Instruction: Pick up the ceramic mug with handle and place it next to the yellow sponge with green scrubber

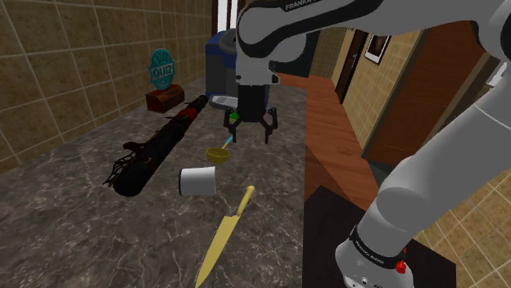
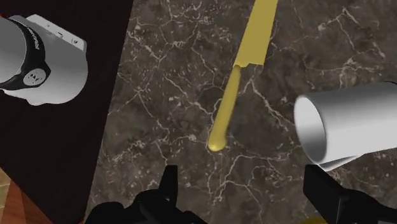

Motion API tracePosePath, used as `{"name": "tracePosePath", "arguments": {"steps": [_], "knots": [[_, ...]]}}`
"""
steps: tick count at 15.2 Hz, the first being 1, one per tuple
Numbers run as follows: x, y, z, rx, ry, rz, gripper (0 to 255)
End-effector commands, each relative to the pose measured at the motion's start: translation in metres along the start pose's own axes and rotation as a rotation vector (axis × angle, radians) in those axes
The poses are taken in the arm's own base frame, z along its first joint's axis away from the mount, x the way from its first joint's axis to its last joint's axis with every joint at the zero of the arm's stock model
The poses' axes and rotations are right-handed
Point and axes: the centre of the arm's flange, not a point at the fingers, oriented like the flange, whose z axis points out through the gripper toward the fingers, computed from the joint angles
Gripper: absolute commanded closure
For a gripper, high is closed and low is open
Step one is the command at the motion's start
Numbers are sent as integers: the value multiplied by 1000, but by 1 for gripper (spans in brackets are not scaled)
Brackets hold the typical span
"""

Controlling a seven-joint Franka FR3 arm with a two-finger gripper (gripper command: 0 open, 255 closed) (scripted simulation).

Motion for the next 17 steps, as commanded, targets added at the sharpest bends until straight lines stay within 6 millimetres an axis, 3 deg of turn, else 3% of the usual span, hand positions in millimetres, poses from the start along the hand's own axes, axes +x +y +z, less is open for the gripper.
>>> {"name": "tracePosePath", "arguments": {"steps": [1,7,12,17], "knots": [[13,-19,14,12,-37,105,0],[56,-69,60,46,-145,396,0],[93,-99,98,71,-226,617,0],[88,-103,123,71,-226,617,0]]}}
